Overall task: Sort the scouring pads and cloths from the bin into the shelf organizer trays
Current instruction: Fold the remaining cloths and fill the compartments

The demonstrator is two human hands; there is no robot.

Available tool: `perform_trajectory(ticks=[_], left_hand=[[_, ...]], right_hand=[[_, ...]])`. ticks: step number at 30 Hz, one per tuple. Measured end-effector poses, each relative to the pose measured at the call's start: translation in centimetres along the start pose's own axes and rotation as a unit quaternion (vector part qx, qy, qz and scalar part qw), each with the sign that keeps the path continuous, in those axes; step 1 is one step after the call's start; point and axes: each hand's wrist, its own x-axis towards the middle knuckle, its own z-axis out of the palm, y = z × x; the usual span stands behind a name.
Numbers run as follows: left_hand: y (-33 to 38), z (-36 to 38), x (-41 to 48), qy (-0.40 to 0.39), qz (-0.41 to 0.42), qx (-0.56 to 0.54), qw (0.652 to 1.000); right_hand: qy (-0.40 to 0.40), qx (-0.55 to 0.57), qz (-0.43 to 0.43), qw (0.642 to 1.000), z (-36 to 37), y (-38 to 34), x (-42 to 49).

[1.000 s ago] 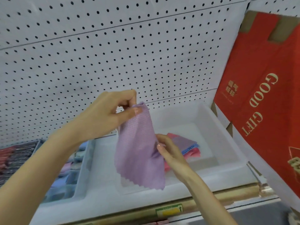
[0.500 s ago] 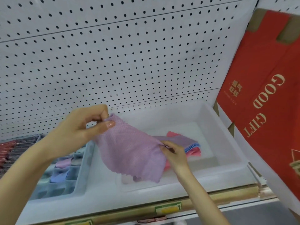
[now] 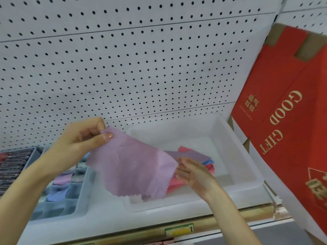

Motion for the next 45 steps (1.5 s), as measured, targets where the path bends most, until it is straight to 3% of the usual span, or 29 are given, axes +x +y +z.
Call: perform_trajectory(ticks=[5,9,12,15,17,20,23,26,29,34,37,42,45], left_hand=[[1.5,0.0,1.3,-0.05,0.012,0.007,0.999],[2.3,-0.5,1.8,-0.031,0.017,0.042,0.999],[2.5,-1.0,2.2,0.01,0.017,0.157,0.987],[3.4,-1.1,2.8,0.007,0.041,0.31,0.95],[4.5,-0.7,3.4,-0.028,0.062,0.352,0.933],[6.2,0.2,4.6,-0.082,0.074,0.355,0.928],[7.9,0.9,5.3,-0.105,0.08,0.339,0.931],[8.5,0.4,5.4,-0.061,0.089,0.333,0.937],[7.5,-1.3,5.1,0.058,0.096,0.328,0.938],[2.4,-2.7,4.3,0.17,0.002,0.153,0.973],[-1.2,-1.4,3.7,0.196,-0.087,0.085,0.973],[-7.4,1.2,2.2,0.185,-0.279,-0.016,0.942],[-9.7,2.5,0.1,0.111,-0.348,-0.1,0.926]], right_hand=[[-0.086,-0.014,0.041,0.995,3.3,0.9,0.4],[-0.05,-0.029,0.018,0.998,4.0,1.1,1.4],[-0.004,-0.111,-0.039,0.993,3.4,0.9,2.0],[0.034,-0.24,-0.122,0.962,2.5,-0.5,2.0],[-0.041,-0.309,-0.189,0.931,3.3,-2.7,1.2],[-0.205,-0.396,-0.256,0.857,7.0,-5.9,-0.1],[-0.252,-0.421,-0.267,0.829,10.9,-7.8,-0.9],[-0.237,-0.406,-0.24,0.849,11.1,-8.8,-0.7],[-0.206,-0.389,-0.189,0.878,7.7,-9.2,-0.4],[-0.199,-0.16,-0.092,0.963,2.5,-6.5,0.1],[-0.164,-0.031,-0.031,0.985,2.6,-4.7,-0.1],[-0.033,-0.101,-0.01,0.994,2.5,-3.9,0.4],[-0.013,-0.087,0.024,0.996,1.8,-3.4,0.1]])
